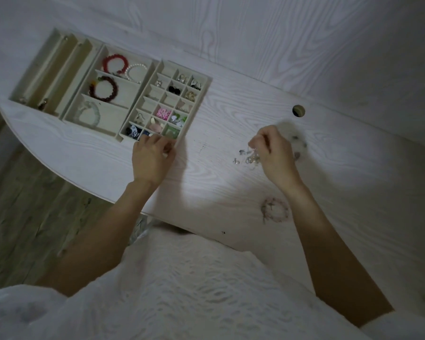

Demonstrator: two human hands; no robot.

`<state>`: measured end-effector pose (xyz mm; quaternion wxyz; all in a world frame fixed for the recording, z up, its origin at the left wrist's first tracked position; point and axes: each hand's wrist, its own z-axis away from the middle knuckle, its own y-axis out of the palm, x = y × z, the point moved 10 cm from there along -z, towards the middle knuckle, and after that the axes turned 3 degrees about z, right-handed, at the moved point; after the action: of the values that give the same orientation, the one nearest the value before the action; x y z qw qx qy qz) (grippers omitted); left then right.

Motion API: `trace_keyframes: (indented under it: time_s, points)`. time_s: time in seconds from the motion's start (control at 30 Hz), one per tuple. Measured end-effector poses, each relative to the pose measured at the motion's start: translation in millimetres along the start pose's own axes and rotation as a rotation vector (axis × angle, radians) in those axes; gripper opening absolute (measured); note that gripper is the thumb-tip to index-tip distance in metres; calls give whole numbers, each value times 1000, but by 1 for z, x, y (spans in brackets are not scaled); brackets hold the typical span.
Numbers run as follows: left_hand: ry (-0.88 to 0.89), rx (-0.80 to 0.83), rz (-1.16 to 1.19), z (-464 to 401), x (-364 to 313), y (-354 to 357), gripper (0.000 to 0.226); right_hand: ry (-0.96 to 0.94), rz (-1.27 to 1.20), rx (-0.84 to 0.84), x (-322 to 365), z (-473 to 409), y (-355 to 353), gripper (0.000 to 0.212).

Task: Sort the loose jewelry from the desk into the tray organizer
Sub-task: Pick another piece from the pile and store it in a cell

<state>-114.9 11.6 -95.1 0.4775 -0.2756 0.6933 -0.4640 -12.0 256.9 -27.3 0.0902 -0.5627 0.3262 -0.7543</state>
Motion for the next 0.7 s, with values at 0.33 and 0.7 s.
trace_keyframes:
  time_s: [0.33, 0.7]
  points:
    - [7, 603, 982, 0, -150, 4, 40, -128, -279, 61, 68, 10, -32, 11]
    - [-78, 716, 1007, 16, -137, 51, 19, 201, -401, -204, -29, 4, -73, 19]
